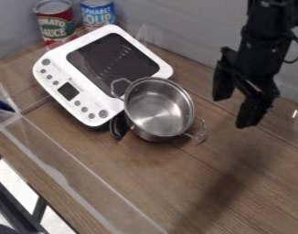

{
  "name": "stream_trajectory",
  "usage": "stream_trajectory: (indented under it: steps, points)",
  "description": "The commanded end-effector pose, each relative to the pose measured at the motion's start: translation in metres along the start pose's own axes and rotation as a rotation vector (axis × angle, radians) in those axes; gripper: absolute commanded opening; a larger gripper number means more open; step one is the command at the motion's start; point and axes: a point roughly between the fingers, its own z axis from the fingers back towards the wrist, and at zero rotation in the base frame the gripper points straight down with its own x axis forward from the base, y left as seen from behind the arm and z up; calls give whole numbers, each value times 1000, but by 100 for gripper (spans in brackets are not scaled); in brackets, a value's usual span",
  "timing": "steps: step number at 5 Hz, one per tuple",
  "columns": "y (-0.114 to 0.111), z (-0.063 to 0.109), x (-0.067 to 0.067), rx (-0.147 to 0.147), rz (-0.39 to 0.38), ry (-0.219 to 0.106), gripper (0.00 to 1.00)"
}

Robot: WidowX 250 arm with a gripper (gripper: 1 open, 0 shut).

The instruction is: Put silver pot on the white and black stove top

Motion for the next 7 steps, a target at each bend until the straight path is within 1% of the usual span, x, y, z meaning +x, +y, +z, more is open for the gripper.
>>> stream_trajectory:
  steps: [1,3,4,6,7]
  points:
    - [14,14,11,46,-38,-62,100]
    - [18,11,19,66,-67,-89,100]
    - [20,11,22,71,-65,-101,100]
    - [23,16,23,71,-21,-125,100]
    - [22,16,24,70,-13,-141,100]
